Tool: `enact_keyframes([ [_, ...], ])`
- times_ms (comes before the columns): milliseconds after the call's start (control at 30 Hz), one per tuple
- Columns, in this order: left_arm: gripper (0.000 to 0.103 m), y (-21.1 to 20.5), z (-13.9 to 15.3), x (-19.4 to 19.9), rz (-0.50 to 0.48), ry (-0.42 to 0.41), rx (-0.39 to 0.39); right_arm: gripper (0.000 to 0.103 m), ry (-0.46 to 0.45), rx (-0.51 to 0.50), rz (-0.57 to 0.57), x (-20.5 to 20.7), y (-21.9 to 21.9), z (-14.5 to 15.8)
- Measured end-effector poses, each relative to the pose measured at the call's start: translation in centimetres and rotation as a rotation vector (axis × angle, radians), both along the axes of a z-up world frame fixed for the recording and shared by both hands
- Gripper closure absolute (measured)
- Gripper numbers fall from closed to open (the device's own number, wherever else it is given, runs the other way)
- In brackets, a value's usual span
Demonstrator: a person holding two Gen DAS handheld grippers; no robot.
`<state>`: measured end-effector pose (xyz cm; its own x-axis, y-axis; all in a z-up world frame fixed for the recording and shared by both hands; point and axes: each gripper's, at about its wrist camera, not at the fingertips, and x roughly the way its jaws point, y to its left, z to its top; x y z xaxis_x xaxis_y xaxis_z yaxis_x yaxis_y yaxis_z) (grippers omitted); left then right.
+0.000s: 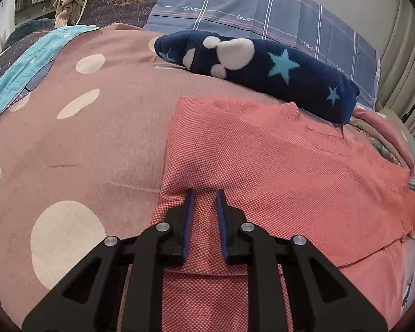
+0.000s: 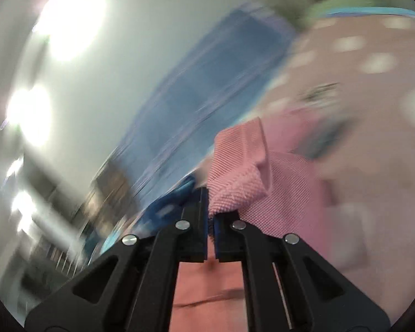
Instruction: Fold small clothes
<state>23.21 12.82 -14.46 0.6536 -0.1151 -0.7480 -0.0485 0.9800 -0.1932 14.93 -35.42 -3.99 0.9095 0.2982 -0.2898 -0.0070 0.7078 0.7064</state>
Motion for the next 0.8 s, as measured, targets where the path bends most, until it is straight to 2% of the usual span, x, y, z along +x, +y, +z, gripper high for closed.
enact_keyframes([
  [67,0.085,0.0,0.0,0.0,-0.001,-0.001,-0.001,0.099,-0.007,-0.037,0.142,2.5,5.2,0.4],
  [167,0.084,0.0,0.0,0.0,-0.002,0.0,-0.001,0.099,0.022,-0.097,0.276,5.0,11.4,-0.5],
  [333,0.082,0.1,0.2,0.0,-0.009,-0.001,-0.019,0.099,0.114,-0.143,0.423,6.2,17.3,-3.9],
  [400,0.073,-0.2,0.7,-0.2,-0.028,-0.006,-0.029,0.099,0.157,-0.168,0.461,6.4,18.6,-5.6],
  [467,0.072,-1.1,1.6,-0.7,-0.106,-0.01,-0.108,0.099,0.189,-0.202,0.491,6.0,19.8,-6.5],
  [500,0.069,-2.0,2.2,-1.1,-0.173,-0.014,-0.182,0.098,0.202,-0.23,0.504,5.8,20.2,-7.2],
  [533,0.065,-2.8,2.5,-1.3,-0.218,-0.015,-0.221,0.098,0.208,-0.248,0.511,5.5,20.2,-7.5],
  [567,0.055,-3.8,2.7,-1.5,-0.266,-0.009,-0.253,0.097,0.215,-0.267,0.519,5.6,20.2,-7.7],
  [600,0.052,-4.5,2.8,-1.5,-0.291,-0.003,-0.266,0.095,0.223,-0.293,0.536,5.6,20.6,-8.0],
  [633,0.052,-5.4,2.8,-1.5,-0.318,0.005,-0.278,0.087,0.227,-0.313,0.555,5.4,20.8,-7.9],
  [700,0.052,-6.3,2.4,-1.4,-0.328,0.016,-0.272,0.058,0.23,-0.358,0.586,4.8,21.8,-8.3],
  [800,0.052,-5.8,1.3,-1.2,-0.288,0.04,-0.281,0.052,0.247,-0.311,0.573,4.6,20.9,-8.2],
])
